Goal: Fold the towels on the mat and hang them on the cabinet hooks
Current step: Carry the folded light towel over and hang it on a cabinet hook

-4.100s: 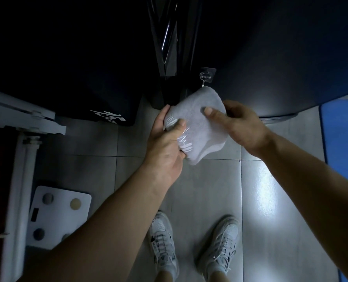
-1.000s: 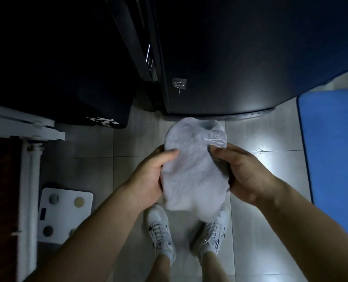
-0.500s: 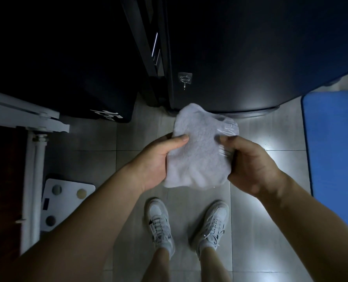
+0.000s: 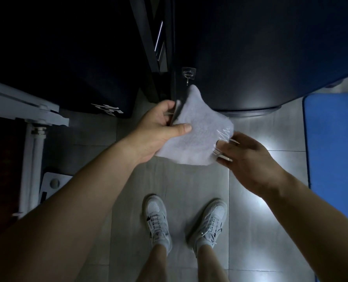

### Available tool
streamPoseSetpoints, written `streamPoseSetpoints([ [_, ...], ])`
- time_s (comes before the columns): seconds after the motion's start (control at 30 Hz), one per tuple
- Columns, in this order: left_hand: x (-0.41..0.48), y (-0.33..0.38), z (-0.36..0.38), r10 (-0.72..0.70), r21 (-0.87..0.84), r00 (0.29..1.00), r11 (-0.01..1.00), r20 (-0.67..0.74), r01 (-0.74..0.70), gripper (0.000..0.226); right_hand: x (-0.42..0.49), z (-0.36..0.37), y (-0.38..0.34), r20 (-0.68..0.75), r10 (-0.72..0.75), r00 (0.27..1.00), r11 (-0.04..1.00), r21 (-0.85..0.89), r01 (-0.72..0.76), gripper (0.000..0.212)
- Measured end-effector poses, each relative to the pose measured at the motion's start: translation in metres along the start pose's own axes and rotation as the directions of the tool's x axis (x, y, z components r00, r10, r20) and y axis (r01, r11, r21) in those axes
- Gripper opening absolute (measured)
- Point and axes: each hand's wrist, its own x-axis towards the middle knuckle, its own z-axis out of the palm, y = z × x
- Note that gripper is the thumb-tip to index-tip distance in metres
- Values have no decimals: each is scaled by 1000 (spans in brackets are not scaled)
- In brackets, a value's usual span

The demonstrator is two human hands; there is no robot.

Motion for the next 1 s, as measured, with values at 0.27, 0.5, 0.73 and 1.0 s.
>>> streamPoseSetpoints([
  [0.27,35,10,-19,-71,563,957,820,280,-104,38,40,11,-47,500,-281,819,363,-735,573,73],
  [0.5,66,28,-48,-178,752,935,647,308,-125,35,95,26,-49,495,60,867,416,-802,429,23],
  [0.73,93,24,-54,-96,625,939,767,332,-142,32,127,15,-49,452,-28,891,620,-692,370,38],
  [1.0,105,35,-59,-82,577,949,808,304,-115,25,139,11,-54,428,8,904,595,-729,340,30],
])
